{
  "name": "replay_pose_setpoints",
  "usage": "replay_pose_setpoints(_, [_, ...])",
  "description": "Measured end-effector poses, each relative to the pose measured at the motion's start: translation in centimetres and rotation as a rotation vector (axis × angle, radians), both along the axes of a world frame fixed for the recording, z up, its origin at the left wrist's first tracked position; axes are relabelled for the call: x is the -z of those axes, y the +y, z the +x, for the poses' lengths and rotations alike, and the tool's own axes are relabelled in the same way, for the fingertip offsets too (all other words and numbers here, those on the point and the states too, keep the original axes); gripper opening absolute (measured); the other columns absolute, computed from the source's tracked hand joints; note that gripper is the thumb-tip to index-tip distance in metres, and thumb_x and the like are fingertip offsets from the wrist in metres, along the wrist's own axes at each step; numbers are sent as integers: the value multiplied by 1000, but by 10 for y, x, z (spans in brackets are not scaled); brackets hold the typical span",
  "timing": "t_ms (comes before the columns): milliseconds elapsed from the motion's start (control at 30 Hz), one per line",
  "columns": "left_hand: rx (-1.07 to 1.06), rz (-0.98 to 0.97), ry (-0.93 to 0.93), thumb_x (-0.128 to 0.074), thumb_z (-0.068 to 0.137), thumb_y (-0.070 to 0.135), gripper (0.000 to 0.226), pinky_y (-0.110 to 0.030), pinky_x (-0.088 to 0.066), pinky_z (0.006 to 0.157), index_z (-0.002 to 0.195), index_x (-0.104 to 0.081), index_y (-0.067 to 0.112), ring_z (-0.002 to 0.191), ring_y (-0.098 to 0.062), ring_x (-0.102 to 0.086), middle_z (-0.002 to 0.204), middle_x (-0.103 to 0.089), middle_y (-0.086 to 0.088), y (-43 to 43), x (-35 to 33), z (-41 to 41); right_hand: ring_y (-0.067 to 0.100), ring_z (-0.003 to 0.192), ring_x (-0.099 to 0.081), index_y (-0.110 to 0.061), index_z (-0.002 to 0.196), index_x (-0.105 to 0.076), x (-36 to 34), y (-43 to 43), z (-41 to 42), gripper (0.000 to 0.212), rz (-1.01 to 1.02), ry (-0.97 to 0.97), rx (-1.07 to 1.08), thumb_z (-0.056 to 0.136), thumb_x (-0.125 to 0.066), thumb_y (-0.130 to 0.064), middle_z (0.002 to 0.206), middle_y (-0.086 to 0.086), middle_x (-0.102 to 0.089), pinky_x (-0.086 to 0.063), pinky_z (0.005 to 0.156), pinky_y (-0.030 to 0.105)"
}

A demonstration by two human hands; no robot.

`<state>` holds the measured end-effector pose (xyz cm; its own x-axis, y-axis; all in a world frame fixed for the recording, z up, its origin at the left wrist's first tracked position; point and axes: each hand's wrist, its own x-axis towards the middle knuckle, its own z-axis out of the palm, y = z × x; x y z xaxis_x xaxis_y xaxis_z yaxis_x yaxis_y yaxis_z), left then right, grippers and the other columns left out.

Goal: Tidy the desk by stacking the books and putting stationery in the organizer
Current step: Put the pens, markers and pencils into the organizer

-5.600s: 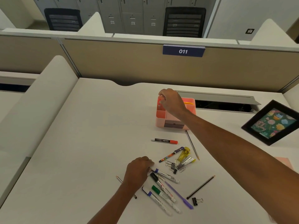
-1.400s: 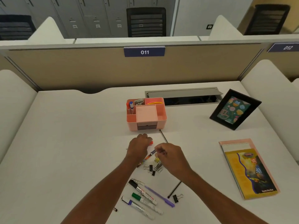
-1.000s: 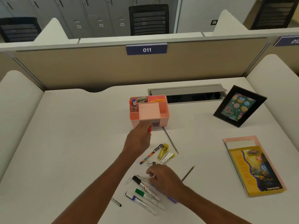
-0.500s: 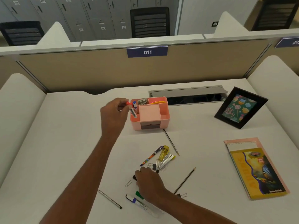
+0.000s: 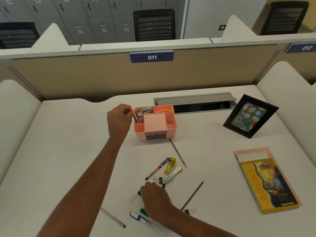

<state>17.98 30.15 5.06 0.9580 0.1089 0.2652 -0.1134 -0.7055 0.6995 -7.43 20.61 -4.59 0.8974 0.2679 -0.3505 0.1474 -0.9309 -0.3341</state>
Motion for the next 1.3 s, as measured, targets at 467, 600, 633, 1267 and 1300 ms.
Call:
replay_pose_setpoints(467, [15, 47, 45, -75, 97, 24, 18, -26, -54, 81, 110, -78, 12, 84, -16, -68, 104, -79, -5, -5, 38, 9, 25, 104, -61, -12, 118, -61, -27, -12, 8, 22, 243, -63, 142, 103, -52, -26, 114, 7, -63, -45, 77, 32])
replay_pose_setpoints(600, [28, 47, 35, -76, 95, 23, 15, -25, -54, 80, 107, -77, 13, 84, -16, -70, 102, -79, -5, -4, 44, 9, 12, 106, -60, -23, 137, -59, -47, -26, 19, 38, 419, -62, 279, 101, -61, -33, 122, -4, -63, -44, 80, 15])
replay_pose_setpoints(633, [31, 48, 32, -76, 95, 23, 15, -25, -54, 80, 106, -77, 13, 84, -16, -70, 101, -79, -4, -4, 45, 10, 6, 102, -60, -25, 139, -60, -52, -30, 24, 40, 459, -58, 321, 99, -64, -33, 121, -6, -64, -42, 78, 9])
replay_pose_setpoints(1267, [35, 106, 19, -75, 96, 27, 23, -36, -64, 83, 118, -74, 20, 92, -18, -73, 113, -78, -1, -1, 48, 8, 7, 83, -67, -20, 125, -71, -133, -81, 130, 34, 798, -286, 556, 92, -78, -17, 96, -7, -71, -57, 72, 13])
replay_pose_setpoints(1300, [33, 103, 15, -75, 95, 27, 26, -36, -64, 84, 120, -74, 20, 93, -18, -74, 115, -78, -2, -1, 48, 7, 6, 85, -67, -20, 125, -70, -134, -80, 136, 33, 784, -301, 550, 93, -77, -18, 100, -7, -72, -57, 70, 11])
